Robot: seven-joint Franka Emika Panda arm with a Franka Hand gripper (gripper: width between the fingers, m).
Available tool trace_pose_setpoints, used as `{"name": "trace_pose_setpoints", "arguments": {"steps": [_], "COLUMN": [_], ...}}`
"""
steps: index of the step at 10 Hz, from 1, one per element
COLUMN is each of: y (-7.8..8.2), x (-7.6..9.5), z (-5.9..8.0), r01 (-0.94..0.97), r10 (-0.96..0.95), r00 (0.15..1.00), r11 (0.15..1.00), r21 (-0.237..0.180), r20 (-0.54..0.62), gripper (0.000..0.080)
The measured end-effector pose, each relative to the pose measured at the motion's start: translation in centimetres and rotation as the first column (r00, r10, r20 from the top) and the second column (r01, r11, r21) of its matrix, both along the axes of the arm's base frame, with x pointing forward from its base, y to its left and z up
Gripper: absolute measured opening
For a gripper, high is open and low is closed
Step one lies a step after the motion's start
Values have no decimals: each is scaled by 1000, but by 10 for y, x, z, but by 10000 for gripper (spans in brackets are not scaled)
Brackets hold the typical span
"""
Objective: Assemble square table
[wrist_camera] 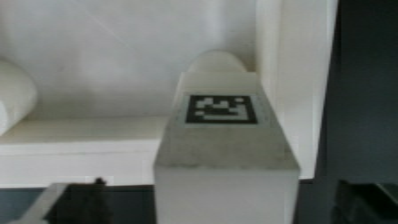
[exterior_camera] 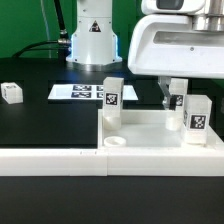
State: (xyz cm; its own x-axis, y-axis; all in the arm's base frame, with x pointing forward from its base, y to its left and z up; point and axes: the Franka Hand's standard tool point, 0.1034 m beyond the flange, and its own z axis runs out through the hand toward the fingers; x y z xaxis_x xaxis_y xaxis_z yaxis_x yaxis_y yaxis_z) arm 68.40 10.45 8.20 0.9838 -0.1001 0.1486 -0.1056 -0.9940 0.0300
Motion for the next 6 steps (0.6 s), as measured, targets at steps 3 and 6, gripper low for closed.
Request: {"name": "trace_pose_setpoints", "arguments": {"steps": [3, 6], "y": [0, -3], "x": [0, -1], "z": [0, -1], "r01": [206, 422], "r10": [-207, -423], "r00": [978, 906], "r11": [978, 904], "r21": [32, 67], "r20": [6, 2], "gripper": [288, 288]}}
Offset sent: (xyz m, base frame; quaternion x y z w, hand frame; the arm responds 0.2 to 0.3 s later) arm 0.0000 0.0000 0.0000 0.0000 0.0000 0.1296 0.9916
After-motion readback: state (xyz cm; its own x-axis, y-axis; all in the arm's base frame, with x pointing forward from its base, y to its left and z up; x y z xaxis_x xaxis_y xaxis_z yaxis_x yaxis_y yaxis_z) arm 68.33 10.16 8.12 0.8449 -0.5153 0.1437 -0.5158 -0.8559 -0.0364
